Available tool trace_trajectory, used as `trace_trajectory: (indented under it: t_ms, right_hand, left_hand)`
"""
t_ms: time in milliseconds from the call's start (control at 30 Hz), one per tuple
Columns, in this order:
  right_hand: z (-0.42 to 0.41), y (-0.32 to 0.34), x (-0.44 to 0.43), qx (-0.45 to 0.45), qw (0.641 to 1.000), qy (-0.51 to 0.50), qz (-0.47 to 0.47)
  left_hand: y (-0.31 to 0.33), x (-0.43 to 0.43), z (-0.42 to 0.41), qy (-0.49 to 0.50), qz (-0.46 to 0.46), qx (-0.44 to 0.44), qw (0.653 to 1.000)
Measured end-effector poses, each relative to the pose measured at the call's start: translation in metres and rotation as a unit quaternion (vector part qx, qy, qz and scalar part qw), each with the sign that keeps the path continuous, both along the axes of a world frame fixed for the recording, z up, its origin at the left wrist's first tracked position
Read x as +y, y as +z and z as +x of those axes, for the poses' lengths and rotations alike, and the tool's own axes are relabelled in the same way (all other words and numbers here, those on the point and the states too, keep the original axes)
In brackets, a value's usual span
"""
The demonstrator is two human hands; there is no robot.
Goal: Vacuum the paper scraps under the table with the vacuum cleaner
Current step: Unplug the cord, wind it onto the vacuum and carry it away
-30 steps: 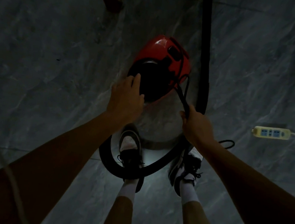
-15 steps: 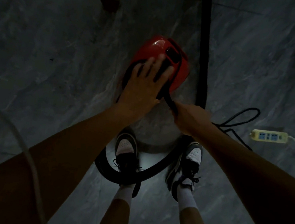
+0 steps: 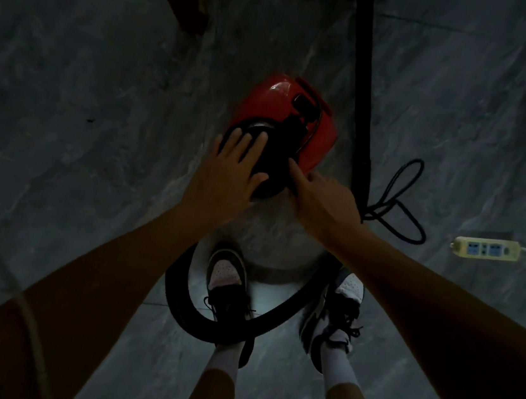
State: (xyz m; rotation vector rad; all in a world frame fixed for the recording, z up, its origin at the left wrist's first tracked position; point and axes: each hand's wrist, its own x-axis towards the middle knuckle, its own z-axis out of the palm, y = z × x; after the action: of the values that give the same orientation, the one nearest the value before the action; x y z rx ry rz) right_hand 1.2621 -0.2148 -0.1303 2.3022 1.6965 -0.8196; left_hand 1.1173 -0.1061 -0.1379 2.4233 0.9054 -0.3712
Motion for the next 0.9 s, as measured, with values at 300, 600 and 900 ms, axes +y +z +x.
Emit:
trace_trajectory:
  t_ms: [300, 600, 900]
  right_hand:
    - [-0.003, 0.014, 0.013, -0.086, 0.99, 0.104, -0.04]
    - [-0.004, 0.007, 0.005, -0.089, 0.99, 0.092, -0.062]
    - [-0.01, -0.004, 0.008, 0.089, 0.993, -0.078, 0.016]
  left_hand:
    - [0.001, -0.005, 0.041, 0.225, -0.119, -0.097, 0.962]
    - [0.009, 0.011, 0.071, 0.279, -0.115, -0.037, 0.953]
    - [0.001, 0.02, 0.073, 0.269, -0.151, -0.06, 0.949]
